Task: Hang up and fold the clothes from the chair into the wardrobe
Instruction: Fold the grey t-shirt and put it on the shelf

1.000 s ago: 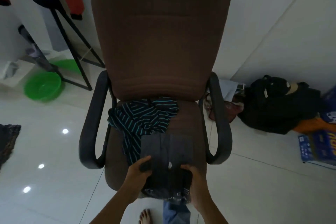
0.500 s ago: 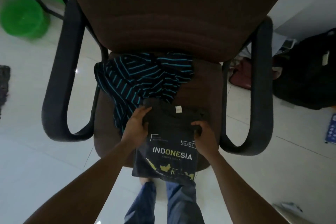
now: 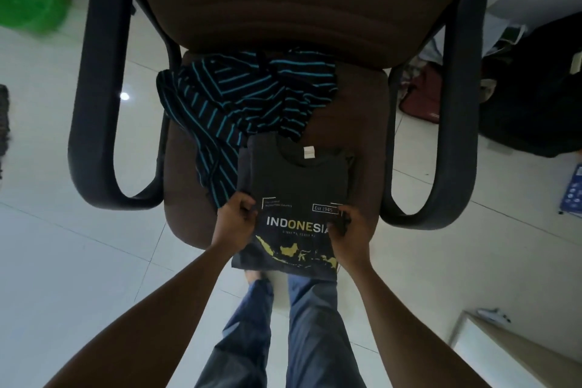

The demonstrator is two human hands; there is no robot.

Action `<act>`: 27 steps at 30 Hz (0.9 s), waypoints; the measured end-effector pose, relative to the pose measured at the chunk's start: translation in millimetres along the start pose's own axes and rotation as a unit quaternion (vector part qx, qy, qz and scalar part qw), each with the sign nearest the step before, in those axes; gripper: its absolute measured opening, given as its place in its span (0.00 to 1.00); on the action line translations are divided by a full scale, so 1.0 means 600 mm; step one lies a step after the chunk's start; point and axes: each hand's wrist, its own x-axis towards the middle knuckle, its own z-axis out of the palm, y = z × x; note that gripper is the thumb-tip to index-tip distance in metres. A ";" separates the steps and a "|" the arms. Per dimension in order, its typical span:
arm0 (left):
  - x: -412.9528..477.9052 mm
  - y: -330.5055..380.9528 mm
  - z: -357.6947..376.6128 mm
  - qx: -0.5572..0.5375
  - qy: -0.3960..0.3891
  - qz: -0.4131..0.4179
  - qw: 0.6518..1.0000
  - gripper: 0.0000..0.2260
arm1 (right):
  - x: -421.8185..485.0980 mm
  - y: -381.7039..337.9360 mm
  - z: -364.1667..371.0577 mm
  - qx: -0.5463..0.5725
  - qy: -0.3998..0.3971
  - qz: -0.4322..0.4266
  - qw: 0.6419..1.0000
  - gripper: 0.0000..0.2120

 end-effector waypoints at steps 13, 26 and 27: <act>0.014 -0.036 -0.020 -0.004 -0.032 -0.040 0.999 0.14 | -0.005 -0.002 0.021 0.062 0.018 0.035 0.997 0.29; -0.015 -0.020 0.008 -0.016 -0.034 -0.055 0.998 0.18 | 0.002 -0.041 0.015 0.045 -0.121 0.008 0.992 0.30; -0.020 -0.015 0.003 -0.050 -0.054 -0.081 0.994 0.20 | 0.001 -0.045 0.010 0.046 -0.118 0.018 0.992 0.29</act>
